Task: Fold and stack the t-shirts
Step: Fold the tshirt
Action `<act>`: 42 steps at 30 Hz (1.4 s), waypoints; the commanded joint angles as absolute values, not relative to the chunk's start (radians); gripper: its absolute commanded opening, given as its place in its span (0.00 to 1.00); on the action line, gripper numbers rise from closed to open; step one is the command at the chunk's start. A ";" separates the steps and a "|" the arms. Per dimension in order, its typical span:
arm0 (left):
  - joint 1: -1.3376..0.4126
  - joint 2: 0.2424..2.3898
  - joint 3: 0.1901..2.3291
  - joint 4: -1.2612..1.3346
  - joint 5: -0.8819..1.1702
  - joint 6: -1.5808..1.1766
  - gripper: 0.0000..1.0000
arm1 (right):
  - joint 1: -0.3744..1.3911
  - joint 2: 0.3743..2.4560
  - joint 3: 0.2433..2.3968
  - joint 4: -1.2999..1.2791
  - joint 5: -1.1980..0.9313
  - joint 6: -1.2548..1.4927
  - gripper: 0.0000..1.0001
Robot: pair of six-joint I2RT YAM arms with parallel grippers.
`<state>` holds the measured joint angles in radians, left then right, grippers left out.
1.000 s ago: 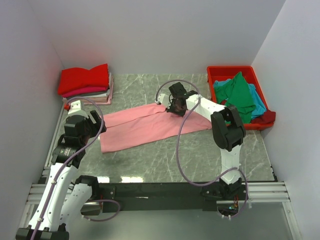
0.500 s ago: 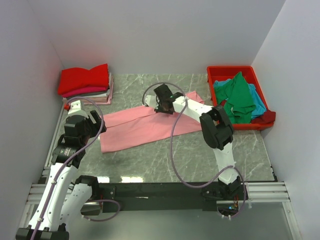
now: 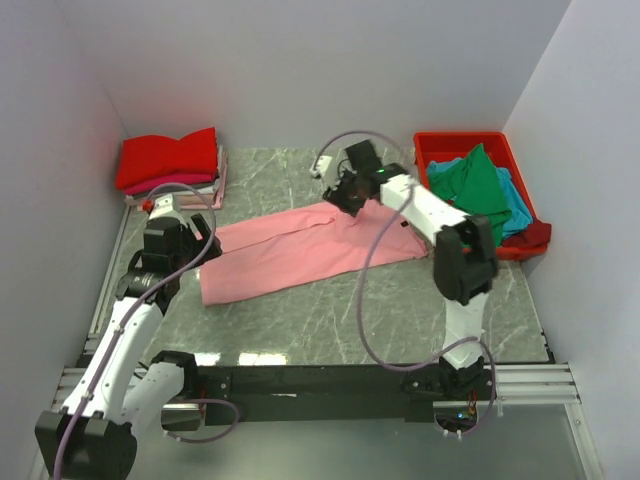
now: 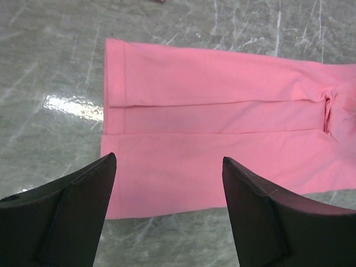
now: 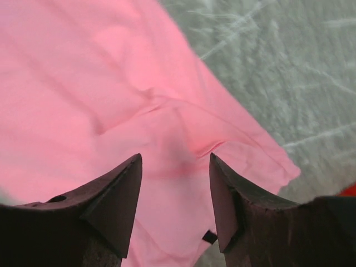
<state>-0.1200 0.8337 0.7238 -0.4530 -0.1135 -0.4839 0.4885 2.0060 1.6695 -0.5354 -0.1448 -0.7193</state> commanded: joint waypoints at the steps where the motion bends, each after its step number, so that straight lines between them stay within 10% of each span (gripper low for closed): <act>1: -0.115 0.867 0.773 -0.409 -0.119 -0.577 0.82 | 0.515 1.780 1.591 -0.738 -0.673 -0.876 0.59; 12: -0.110 0.594 0.946 -0.618 -0.411 -0.598 0.86 | 1.190 1.871 1.310 -0.017 -0.024 -0.790 0.69; 27: -0.109 0.451 0.953 -0.684 -0.345 -0.584 0.86 | 1.266 2.258 1.529 0.157 0.256 -0.769 0.68; 42: -0.109 0.500 0.899 -0.603 -0.272 -0.525 0.86 | 1.243 2.169 1.468 -0.018 -0.058 -0.677 0.15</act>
<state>-0.1143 0.4736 0.9092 -0.6701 -0.3130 -0.5606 1.2484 2.2341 1.5021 0.0853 0.0750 -0.7219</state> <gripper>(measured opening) 0.863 0.164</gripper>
